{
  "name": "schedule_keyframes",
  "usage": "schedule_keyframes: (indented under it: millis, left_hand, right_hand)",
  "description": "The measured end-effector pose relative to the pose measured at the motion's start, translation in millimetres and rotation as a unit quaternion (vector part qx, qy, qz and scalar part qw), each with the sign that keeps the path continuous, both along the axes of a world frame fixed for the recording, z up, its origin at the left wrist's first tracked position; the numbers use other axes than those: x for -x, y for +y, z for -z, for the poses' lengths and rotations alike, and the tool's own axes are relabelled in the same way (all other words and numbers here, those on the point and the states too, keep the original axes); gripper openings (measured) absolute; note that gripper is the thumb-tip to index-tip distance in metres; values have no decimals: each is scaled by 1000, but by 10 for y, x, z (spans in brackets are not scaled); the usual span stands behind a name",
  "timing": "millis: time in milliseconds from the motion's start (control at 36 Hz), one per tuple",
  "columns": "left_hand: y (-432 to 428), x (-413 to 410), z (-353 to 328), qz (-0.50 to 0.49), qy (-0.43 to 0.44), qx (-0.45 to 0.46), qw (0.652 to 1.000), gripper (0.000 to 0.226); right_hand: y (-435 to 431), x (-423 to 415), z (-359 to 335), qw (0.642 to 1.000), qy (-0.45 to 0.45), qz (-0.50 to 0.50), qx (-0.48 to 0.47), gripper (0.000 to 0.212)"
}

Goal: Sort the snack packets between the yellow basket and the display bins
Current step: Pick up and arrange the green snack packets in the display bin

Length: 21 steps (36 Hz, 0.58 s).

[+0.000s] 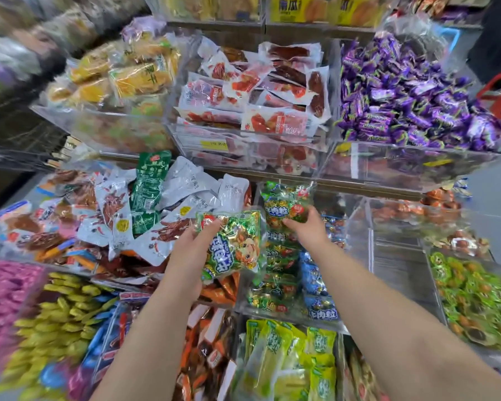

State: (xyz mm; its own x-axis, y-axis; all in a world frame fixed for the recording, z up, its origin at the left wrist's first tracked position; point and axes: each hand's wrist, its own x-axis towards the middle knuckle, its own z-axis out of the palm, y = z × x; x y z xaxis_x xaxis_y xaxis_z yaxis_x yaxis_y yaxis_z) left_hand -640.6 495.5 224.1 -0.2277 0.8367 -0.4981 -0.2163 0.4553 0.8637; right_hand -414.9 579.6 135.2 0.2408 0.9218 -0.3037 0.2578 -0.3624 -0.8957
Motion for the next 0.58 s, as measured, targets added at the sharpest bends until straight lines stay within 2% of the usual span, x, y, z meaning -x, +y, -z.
schedule_keyframes:
  millis: [56,167,250,333,361,389,472,583]
  left_hand:
    - [7,22,10,-1,-1,11,1000,87]
    - [20,55,36,-4,5,28,1000,86]
    - [26,43,26,1,-3,27,1000,85]
    - [18,6,-13,10,-15,32,999,62]
    - [12,-14,-32,18,-19,34,999,55]
    - [11,-32,-44,28,-24,32,999,58]
    - [13,-71,-65,43,-58,37,997,78]
    - [20,-82,-46,50,-57,47,996,52]
  right_hand:
    - [44,14,81,1000,-3,0,28,69]
    - [87,35,119,998,2,39,39,79]
    - [85,54,99,998,6,61,23,93]
    - [41,66,75,997,3,74,2,104]
    - [26,67,73,997,0,81,0,106]
    - [9,64,77,996,-5,90,-2,107]
    - [-43,31,83,994,-38,105,-7,102]
    - [-107,-31,68,995,-45,94,0,106]
